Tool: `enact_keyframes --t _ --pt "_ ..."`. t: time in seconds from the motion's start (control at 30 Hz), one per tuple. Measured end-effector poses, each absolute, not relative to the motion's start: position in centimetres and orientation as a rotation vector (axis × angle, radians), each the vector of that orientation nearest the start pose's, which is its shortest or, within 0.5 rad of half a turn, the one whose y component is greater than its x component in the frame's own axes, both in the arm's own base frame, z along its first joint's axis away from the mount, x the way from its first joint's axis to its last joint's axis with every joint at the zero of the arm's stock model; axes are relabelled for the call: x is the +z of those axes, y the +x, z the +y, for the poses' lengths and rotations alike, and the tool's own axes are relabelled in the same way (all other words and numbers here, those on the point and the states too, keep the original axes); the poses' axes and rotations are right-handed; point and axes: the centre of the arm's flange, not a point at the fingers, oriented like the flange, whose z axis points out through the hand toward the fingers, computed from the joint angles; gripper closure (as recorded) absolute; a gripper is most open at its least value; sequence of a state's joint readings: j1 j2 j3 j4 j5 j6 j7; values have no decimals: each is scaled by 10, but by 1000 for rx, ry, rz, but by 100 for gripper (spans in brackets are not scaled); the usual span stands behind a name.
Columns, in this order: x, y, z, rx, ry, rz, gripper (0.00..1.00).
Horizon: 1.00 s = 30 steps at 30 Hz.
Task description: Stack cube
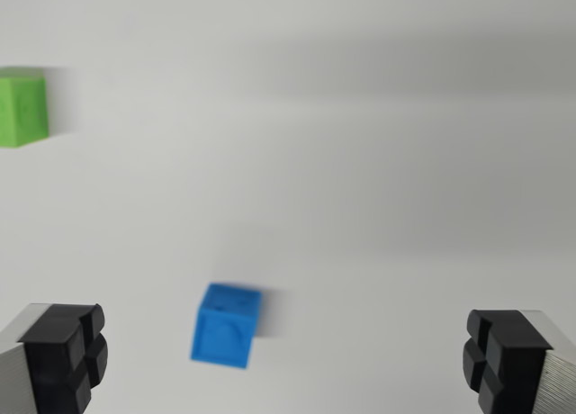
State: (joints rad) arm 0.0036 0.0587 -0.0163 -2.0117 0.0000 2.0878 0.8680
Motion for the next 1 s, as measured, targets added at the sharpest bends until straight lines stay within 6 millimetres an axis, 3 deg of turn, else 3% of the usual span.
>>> enact_keyframes --t 1.0 --pt "368 507 18 -11 -2797 1422 0"
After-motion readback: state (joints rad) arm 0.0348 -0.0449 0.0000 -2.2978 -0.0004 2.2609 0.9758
